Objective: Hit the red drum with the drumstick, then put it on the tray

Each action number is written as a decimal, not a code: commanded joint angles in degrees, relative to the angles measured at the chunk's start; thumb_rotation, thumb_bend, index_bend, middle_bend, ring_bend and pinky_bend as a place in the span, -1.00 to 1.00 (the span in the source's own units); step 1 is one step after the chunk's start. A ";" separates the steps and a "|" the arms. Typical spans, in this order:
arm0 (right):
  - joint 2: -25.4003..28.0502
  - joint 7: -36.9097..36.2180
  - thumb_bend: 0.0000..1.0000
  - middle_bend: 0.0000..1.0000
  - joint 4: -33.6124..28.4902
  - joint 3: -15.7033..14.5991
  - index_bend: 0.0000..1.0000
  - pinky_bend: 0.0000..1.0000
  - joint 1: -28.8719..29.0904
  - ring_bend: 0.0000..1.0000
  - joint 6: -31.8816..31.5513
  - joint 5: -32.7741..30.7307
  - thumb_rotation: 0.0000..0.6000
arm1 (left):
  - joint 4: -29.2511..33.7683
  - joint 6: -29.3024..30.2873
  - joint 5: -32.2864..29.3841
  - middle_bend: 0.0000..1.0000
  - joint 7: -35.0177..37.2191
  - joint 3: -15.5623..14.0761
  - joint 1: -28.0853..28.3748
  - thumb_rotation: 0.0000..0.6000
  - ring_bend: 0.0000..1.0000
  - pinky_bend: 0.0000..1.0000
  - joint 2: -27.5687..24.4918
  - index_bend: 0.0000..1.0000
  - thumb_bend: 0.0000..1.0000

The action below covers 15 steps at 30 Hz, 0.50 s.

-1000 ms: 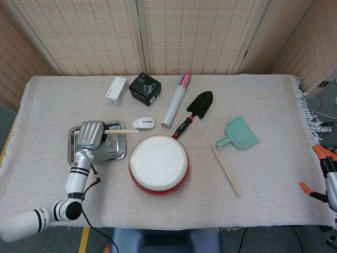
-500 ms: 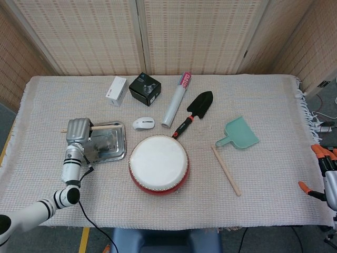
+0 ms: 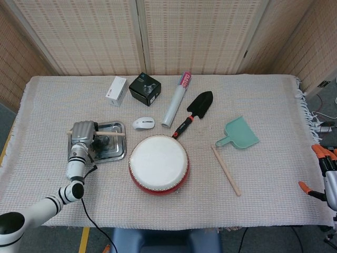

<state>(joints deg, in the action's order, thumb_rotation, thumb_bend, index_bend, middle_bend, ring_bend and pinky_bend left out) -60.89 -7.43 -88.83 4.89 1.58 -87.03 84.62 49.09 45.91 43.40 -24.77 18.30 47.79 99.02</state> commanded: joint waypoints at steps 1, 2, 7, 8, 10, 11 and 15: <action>-0.01 -0.08 -0.68 -0.87 0.09 0.01 -1.00 -1.00 -0.01 -1.00 0.00 -0.02 1.00 | 0.68 -0.11 -0.49 -0.33 -0.72 0.00 0.00 1.00 -0.33 0.31 -0.46 -0.39 0.12; -0.05 -0.13 -0.68 -0.87 0.16 0.02 -1.00 -1.00 -0.03 -1.00 -0.01 -0.05 1.00 | 0.96 -0.10 -0.65 -0.45 -0.81 0.04 -0.05 1.00 -0.44 0.19 -0.60 -0.53 0.06; -0.18 -0.50 -0.68 -0.87 0.53 0.04 -1.00 -1.00 -0.02 -1.00 0.03 -0.08 1.00 | 3.19 -0.67 -1.97 -0.81 -1.90 -0.03 -0.30 1.00 -0.84 -0.38 -2.09 -0.94 -0.14; -0.19 -0.54 -0.68 -0.87 0.56 0.05 -1.00 -1.00 0.00 -1.00 0.07 -0.10 1.00 | 3.60 -0.67 -2.20 -0.86 -1.98 0.01 -0.34 1.00 -0.89 -0.46 -2.32 -0.98 -0.20; -0.16 -0.59 -0.68 -0.87 0.61 0.07 -1.00 -1.00 0.02 -1.00 0.03 0.00 1.00 | 4.56 -0.39 -2.51 -0.94 -1.93 0.10 -0.48 1.00 -0.97 -0.57 -2.77 -1.00 -0.31; -0.15 -0.62 -0.68 -0.87 0.64 0.08 -1.00 -1.00 0.02 -1.00 -0.04 0.08 1.00 | 4.94 -0.22 -2.49 -0.98 -1.92 0.06 -0.54 1.00 -0.99 -0.61 -2.97 -1.00 -0.36; -0.11 -0.85 -0.68 -0.87 0.77 0.10 -1.00 -1.00 0.01 -1.00 -0.18 0.21 1.00 | 7.09 -0.37 -2.73 -1.00 -1.30 0.13 -0.82 1.00 -1.00 -0.72 -4.16 -1.00 -0.49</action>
<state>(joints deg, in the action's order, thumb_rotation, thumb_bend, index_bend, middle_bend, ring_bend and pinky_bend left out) -61.01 -8.28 -88.06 4.99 1.59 -87.20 84.83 55.58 45.63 40.82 -26.34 18.38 47.11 95.30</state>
